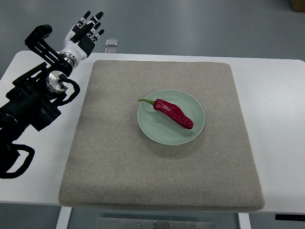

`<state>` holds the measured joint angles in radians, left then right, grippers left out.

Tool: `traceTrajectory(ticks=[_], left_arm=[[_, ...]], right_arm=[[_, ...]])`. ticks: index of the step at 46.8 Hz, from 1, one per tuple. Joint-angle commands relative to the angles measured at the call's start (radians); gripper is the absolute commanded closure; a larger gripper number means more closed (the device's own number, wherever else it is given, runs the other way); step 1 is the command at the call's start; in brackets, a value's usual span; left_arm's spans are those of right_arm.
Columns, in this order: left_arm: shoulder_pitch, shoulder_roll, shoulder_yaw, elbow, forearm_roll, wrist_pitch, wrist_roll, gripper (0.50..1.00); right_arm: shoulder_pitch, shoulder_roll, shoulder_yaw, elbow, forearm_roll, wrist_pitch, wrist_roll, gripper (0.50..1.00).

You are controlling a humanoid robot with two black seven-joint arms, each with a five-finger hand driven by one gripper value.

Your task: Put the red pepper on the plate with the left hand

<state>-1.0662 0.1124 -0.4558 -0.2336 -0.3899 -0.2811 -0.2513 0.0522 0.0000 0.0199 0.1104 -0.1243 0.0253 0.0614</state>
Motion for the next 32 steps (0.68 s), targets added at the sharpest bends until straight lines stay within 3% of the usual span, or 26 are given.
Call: traceTrajectory(ticks=[1, 32], left_arm=[[-0.001, 0.0, 0.002, -0.001, 0.002, -0.003, 0.0, 0.506], [0.005, 0.0, 0.003, 0.0, 0.002, -0.001, -0.005, 0.506]], right_arm=[[0.0, 0.0, 0.0, 0.0, 0.0, -0.001, 0.0, 0.572], [0.0, 0.0, -0.003, 0.025, -0.012, 0.015, 0.002, 0.572]])
